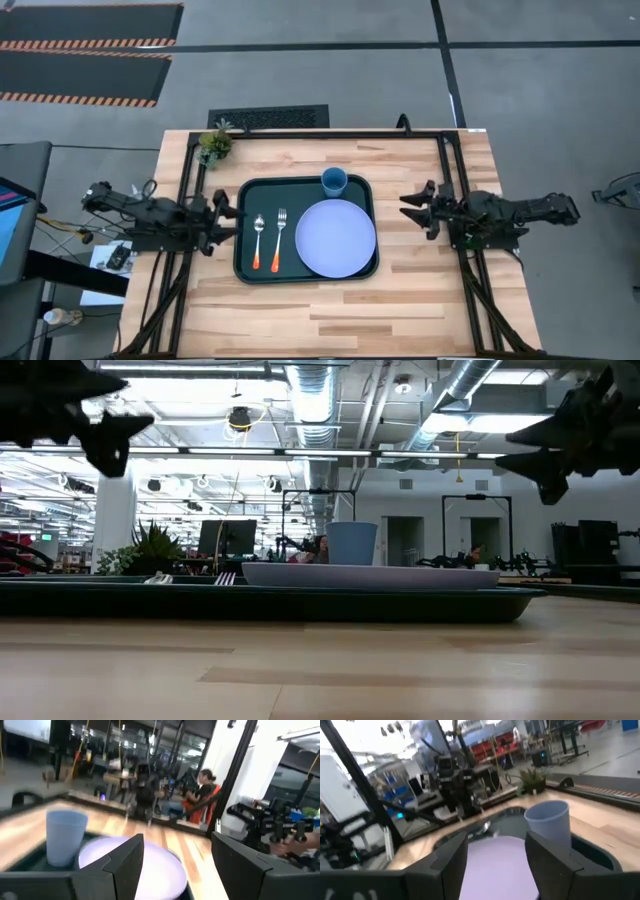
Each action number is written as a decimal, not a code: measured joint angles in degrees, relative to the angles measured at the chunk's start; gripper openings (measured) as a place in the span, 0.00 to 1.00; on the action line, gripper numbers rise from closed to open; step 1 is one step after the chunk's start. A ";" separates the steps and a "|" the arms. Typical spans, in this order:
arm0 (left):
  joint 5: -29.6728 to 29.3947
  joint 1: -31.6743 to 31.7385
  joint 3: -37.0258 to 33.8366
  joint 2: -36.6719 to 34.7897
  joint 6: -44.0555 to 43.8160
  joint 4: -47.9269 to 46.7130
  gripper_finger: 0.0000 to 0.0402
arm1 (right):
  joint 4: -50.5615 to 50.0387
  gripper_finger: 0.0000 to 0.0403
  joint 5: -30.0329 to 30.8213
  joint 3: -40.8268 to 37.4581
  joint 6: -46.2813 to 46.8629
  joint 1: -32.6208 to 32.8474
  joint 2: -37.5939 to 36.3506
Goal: Pick and place plate/cup/fork/spoon on tray
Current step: Return to Home Position
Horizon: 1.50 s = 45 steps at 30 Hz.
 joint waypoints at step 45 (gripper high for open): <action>-0.55 0.09 -0.62 0.14 -2.95 -2.39 0.55 | -0.75 0.56 1.12 -0.20 -1.13 -3.30 -0.04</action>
